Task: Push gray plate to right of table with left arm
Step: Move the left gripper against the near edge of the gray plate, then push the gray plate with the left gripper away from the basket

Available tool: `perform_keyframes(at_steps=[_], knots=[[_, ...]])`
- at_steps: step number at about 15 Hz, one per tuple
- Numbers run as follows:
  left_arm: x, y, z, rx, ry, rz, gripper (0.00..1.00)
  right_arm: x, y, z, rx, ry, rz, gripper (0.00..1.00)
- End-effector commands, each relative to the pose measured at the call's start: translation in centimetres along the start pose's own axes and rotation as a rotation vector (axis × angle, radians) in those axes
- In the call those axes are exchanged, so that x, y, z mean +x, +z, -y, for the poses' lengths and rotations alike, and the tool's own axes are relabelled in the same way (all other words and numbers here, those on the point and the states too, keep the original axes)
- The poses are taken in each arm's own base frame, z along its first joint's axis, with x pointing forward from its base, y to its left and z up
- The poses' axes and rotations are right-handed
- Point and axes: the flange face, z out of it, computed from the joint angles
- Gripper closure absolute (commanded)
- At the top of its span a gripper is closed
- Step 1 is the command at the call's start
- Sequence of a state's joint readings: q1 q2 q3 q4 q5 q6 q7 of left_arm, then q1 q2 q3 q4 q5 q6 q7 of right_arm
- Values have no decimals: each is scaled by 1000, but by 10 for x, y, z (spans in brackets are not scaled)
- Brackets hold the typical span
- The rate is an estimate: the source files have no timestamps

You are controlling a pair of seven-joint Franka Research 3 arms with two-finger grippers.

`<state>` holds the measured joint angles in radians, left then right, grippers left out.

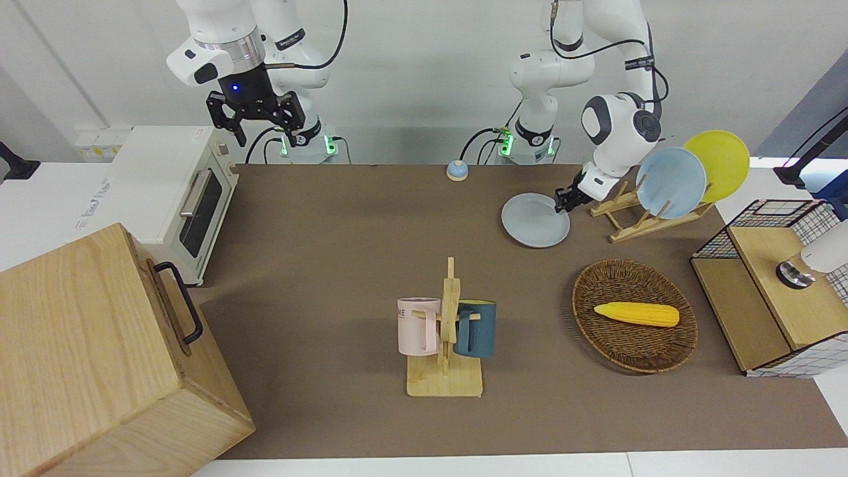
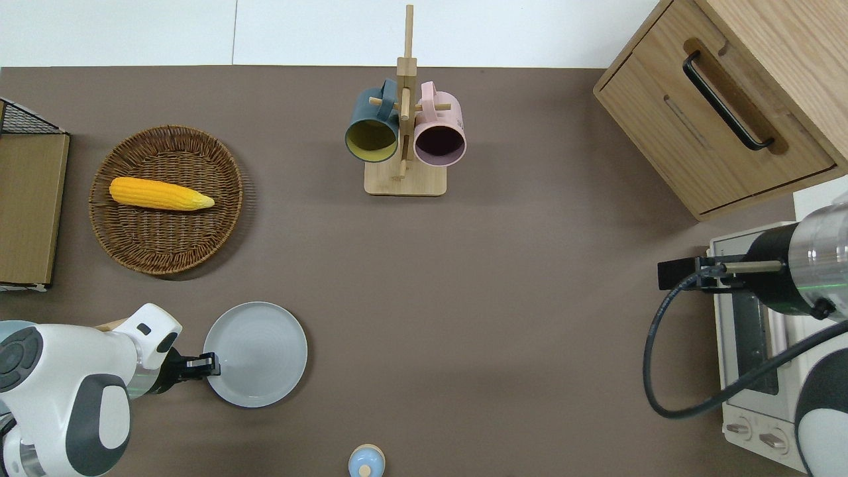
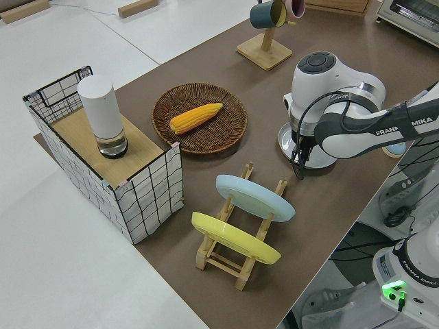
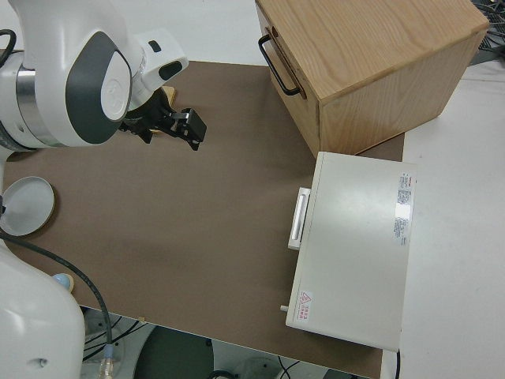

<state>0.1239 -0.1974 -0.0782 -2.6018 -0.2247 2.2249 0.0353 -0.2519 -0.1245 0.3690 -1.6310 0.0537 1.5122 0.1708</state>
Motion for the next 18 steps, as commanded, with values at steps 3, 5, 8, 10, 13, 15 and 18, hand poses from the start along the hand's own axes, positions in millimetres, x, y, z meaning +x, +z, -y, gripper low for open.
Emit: perform_keyframes(at_steps=[3, 5, 8, 10, 13, 15, 18], knots=[[-1, 6, 0, -7, -35, -23, 1000, -8, 0, -1, 9, 20, 4, 5], [0, 6, 0, -7, -39, -26, 1000, -8, 0, -1, 9, 20, 4, 5], [-1, 8, -7, -1, -53, -22, 1000, -8, 0, -1, 9, 20, 5, 5], [-2, 9, -17, 0, -67, -28, 1000, -8, 0, -1, 9, 20, 4, 5], [-4, 14, -32, 4, -74, -22, 1000, -8, 0, -1, 9, 20, 4, 5], [-6, 16, -46, -10, -77, -18, 1000, -8, 0, -1, 9, 20, 4, 5], [-10, 22, -68, -20, -77, -16, 1000, -8, 0, -1, 9, 20, 4, 5]])
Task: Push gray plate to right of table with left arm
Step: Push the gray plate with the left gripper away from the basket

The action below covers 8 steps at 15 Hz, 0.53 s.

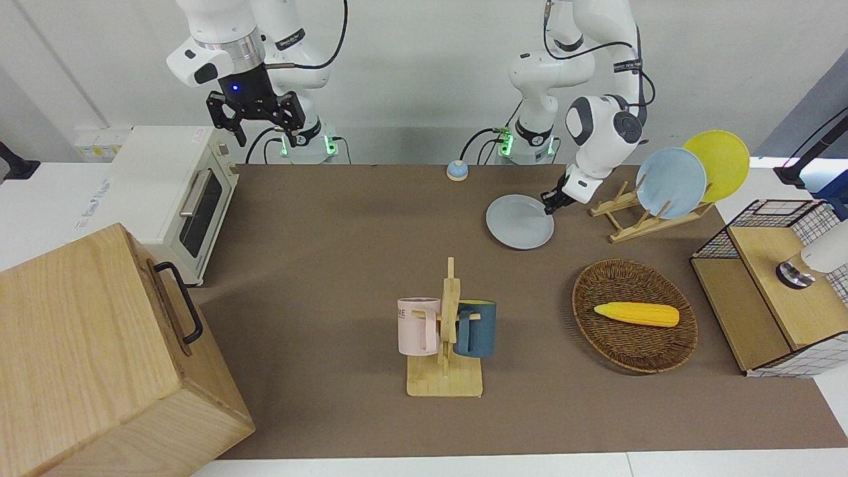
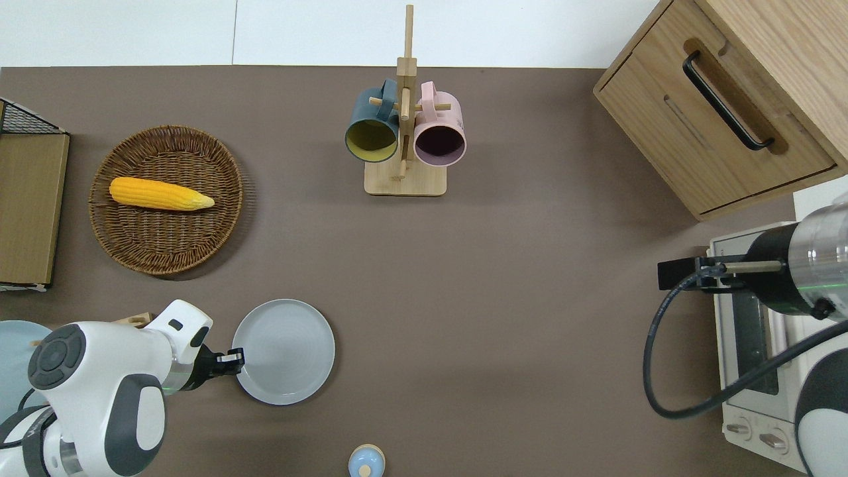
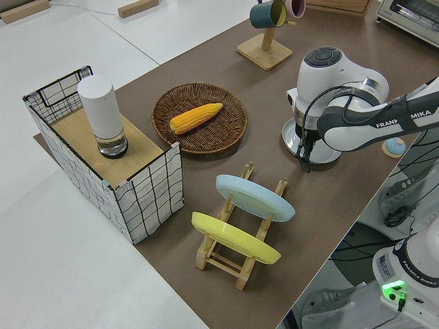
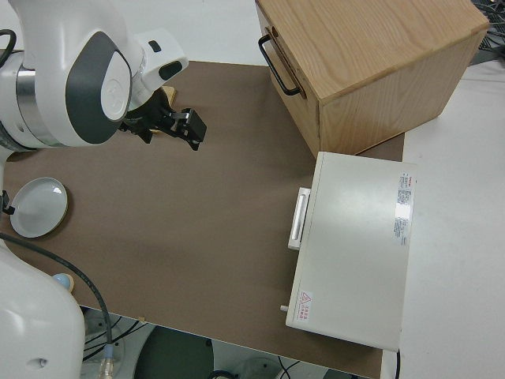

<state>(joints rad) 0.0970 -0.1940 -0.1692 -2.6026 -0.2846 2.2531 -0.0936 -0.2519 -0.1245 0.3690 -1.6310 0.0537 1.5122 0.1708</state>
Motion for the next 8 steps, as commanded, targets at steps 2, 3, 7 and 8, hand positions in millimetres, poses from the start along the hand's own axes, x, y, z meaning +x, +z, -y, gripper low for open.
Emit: perform_keyframes(at_steps=[2, 3, 7, 8], knots=[[-11, 17, -37, -11, -22, -14, 1000, -8, 0, -1, 9, 20, 4, 5], [-15, 19, -48, -14, -19, -13, 1000, -8, 0, -1, 9, 20, 4, 5], [-32, 31, -90, -15, -24, -24, 1000, -8, 0, -1, 9, 20, 4, 5], [-34, 34, -97, -13, -33, -26, 1000, -8, 0, -1, 9, 20, 4, 5]])
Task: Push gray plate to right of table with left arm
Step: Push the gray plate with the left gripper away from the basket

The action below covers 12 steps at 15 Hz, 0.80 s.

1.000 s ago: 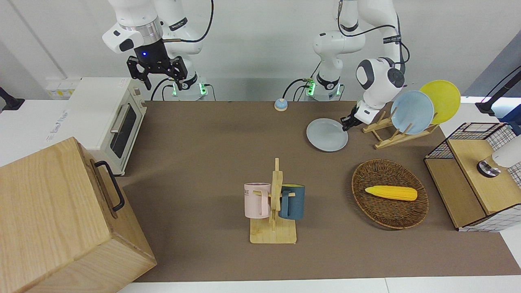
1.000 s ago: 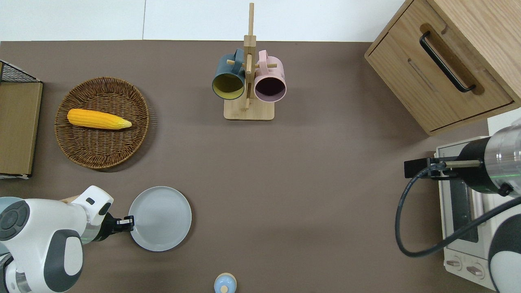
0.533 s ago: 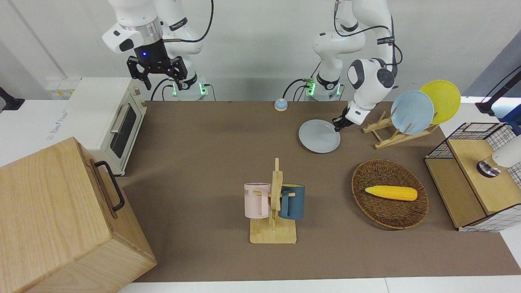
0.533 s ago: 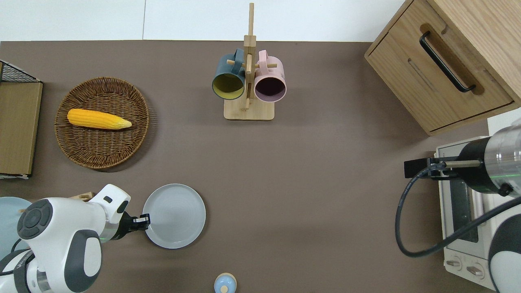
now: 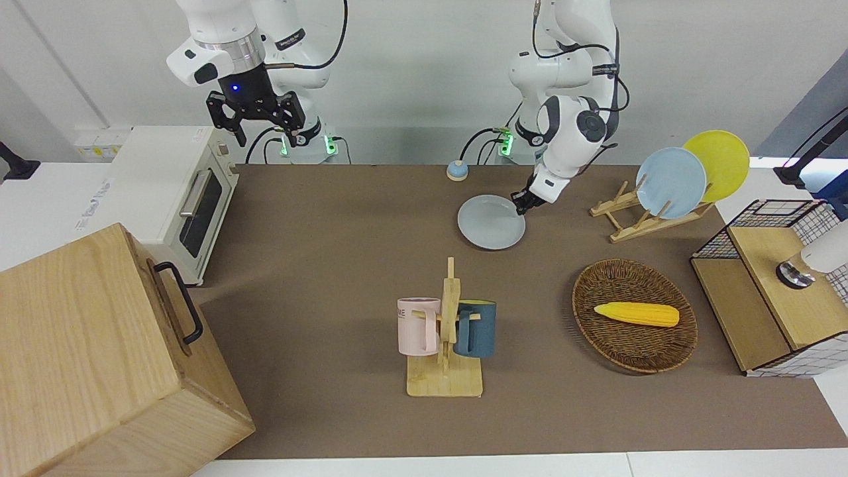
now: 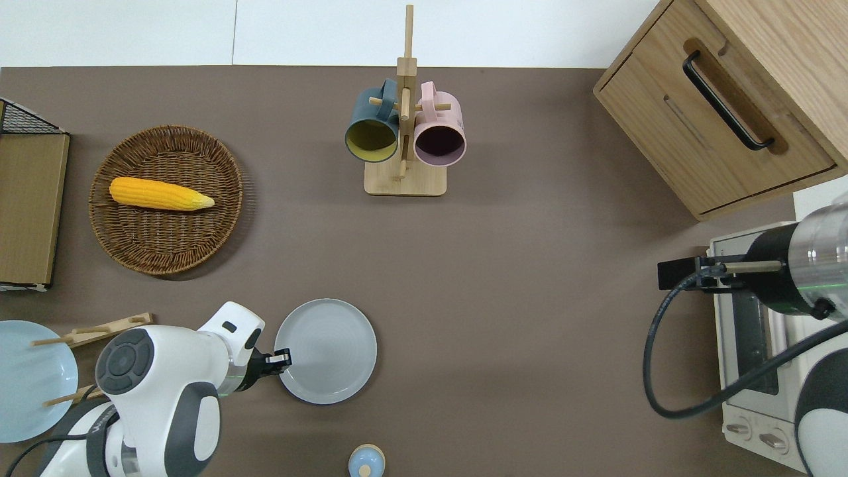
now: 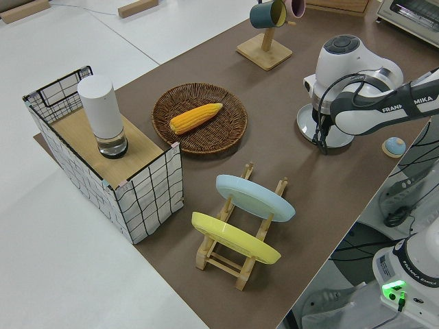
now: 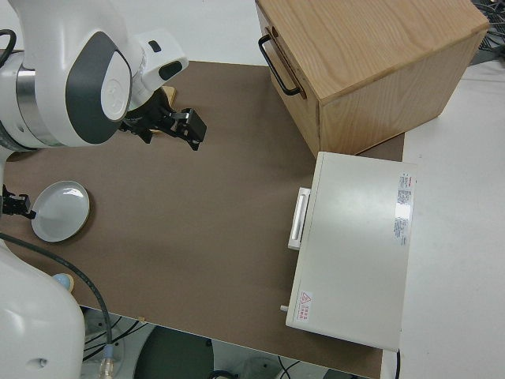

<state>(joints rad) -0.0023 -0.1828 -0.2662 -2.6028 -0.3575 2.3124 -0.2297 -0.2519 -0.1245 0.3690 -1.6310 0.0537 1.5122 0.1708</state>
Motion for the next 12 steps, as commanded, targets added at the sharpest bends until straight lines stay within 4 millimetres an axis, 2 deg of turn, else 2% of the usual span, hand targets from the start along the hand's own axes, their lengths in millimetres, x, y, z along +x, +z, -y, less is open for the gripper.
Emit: perform_keyframes(at_steps=[1, 6, 8, 12], knots=[[-14, 19, -30, -2, -37, -19, 1000, -8, 0, -1, 9, 20, 4, 5], [-32, 40, -74, -59, -74, -22, 1000, -8, 0, -1, 9, 22, 4, 5], [-40, 47, -99, -65, -86, -25, 1000, -8, 0, -1, 9, 22, 4, 5], [-48, 49, -133, -90, -109, -23, 1000, -8, 0, -1, 9, 20, 4, 5]])
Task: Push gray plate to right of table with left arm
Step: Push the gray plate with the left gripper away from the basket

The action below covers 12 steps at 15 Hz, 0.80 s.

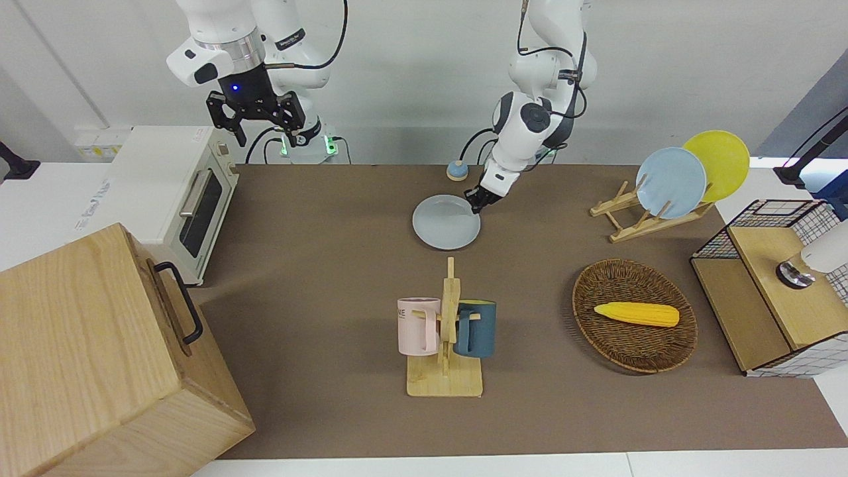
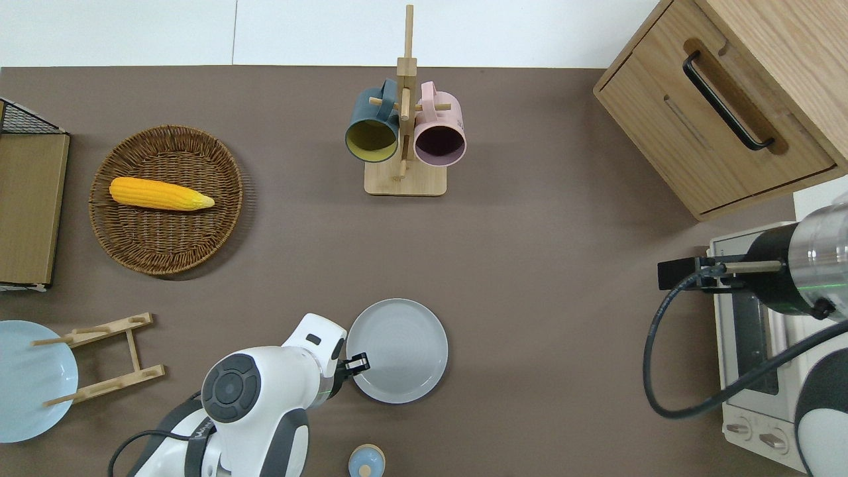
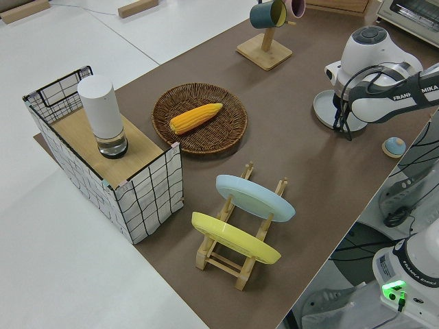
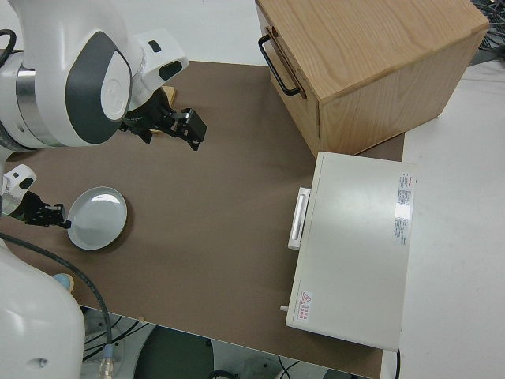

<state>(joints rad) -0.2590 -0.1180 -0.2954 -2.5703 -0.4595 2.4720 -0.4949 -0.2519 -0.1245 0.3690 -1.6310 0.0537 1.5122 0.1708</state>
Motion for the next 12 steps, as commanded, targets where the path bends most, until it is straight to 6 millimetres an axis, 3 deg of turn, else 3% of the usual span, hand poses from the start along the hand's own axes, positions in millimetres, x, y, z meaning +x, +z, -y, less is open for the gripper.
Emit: perform_keyframes(at_steps=[1, 12], knots=[[-8, 25, -35, -24, -50, 17, 1000, -8, 0, -1, 9, 20, 5, 5], [-18, 43, -99, -98, -79, 41, 1000, -8, 0, -1, 9, 22, 5, 5]])
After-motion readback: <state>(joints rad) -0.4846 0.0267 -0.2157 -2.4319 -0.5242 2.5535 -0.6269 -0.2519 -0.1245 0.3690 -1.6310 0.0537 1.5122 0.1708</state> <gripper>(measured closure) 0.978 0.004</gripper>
